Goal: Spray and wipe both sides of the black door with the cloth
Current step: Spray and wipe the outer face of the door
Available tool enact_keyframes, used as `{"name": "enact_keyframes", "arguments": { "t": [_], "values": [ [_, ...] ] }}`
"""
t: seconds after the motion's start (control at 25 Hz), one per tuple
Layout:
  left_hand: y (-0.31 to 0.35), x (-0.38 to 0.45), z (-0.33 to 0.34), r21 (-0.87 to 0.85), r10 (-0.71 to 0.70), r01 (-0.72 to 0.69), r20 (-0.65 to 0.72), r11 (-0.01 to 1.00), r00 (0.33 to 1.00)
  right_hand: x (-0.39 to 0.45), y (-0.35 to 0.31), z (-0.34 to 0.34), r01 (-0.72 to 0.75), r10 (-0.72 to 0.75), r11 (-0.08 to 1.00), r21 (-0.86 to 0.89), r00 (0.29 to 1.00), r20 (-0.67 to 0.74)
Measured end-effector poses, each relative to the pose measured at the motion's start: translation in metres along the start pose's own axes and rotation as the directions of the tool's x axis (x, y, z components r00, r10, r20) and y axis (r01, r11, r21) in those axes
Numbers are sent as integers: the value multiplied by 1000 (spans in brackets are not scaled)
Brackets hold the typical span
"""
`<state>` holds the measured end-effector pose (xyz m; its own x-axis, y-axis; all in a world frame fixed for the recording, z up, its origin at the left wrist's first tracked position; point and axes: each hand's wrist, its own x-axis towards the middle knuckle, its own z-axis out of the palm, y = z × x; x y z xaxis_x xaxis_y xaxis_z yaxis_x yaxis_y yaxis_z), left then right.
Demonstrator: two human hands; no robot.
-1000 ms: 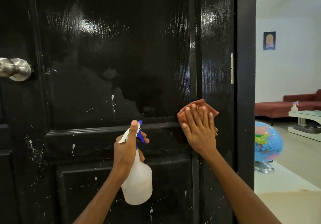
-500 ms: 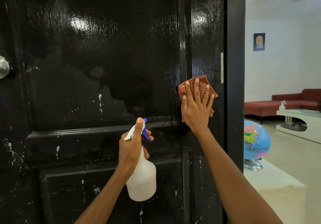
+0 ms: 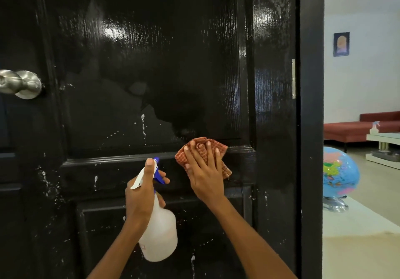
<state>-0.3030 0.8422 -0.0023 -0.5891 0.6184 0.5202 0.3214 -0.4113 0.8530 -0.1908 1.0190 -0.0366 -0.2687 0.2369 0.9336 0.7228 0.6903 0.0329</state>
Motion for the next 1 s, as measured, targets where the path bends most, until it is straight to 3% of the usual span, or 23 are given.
{"name": "enact_keyframes", "arguments": {
  "t": [0.16,0.28,0.4,0.56,0.8,1.0],
  "values": [
    [0,6,0,10,-8,8,-8,1000,1000,3,27,-15,179,-171,979,-99,982,84],
    [0,2,15,2,-30,30,13,1000,999,-18,76,-34,-36,36,992,-117,999,1],
    [1,1,25,1,-57,57,74,998,996,-39,111,-47,-317,314,946,-65,948,-55],
    [6,8,25,-3,-99,100,121,995,988,-38,83,-35,-398,399,917,29,917,-27],
    [7,14,-2,33,-129,126,90,991,988,-29,1,3,-223,222,974,22,974,47],
    [2,12,-43,21,-98,99,-10,995,995,16,-60,20,109,-108,994,-1,985,131]
  ]
}}
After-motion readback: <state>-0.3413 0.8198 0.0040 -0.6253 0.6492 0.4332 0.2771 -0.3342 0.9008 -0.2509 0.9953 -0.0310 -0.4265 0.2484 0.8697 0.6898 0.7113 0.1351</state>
